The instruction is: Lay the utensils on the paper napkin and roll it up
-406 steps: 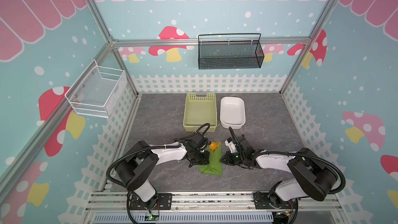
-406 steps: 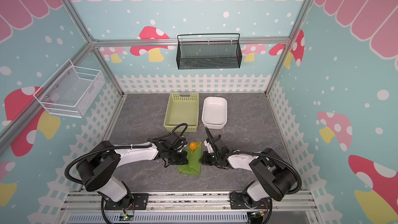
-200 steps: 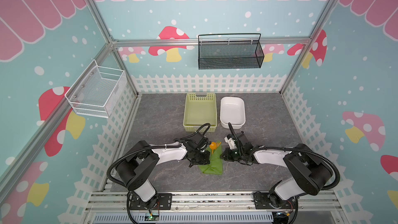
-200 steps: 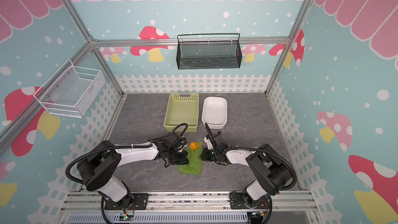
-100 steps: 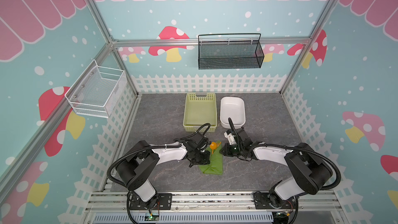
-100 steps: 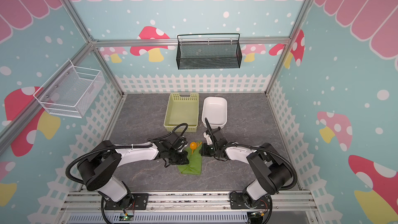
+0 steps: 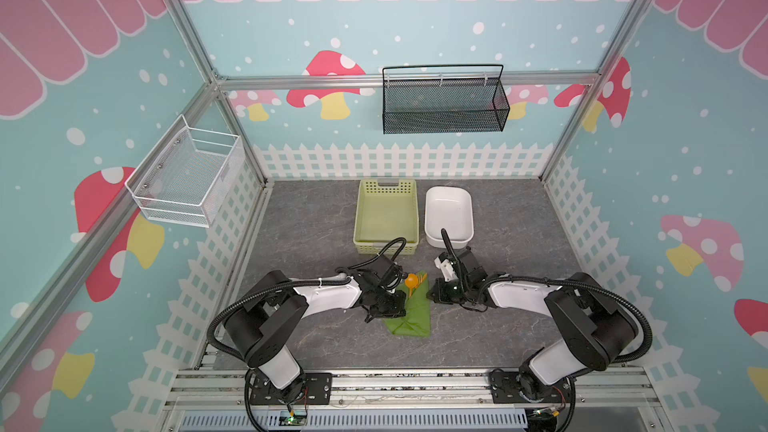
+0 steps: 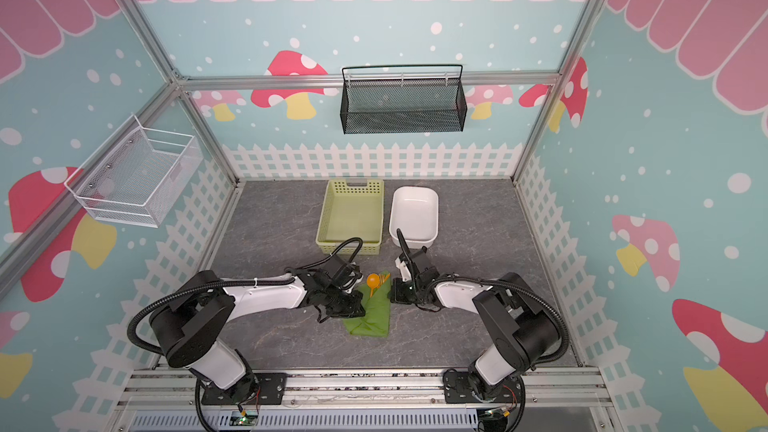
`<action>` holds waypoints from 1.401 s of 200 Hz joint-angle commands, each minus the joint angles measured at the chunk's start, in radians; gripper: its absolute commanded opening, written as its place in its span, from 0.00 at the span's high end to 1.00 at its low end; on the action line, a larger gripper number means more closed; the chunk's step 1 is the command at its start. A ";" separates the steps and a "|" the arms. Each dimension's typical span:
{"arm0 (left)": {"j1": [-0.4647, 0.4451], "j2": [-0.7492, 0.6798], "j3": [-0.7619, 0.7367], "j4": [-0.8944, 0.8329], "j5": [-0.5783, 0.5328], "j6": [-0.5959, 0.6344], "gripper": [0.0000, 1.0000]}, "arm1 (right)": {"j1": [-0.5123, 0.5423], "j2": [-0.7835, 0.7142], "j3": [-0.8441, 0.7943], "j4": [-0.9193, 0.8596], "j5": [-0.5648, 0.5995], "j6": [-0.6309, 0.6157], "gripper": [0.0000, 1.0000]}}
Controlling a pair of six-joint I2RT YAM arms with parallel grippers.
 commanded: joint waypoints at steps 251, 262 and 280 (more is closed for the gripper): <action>0.002 0.062 -0.028 -0.038 -0.007 0.021 0.97 | -0.069 0.114 0.153 -0.021 0.007 -0.081 1.00; 0.002 0.060 -0.029 -0.037 -0.005 0.021 0.97 | -0.073 0.123 0.144 -0.021 0.014 -0.083 1.00; 0.002 0.060 -0.032 -0.038 -0.002 0.020 0.97 | -0.081 0.141 0.130 -0.021 0.015 -0.089 1.00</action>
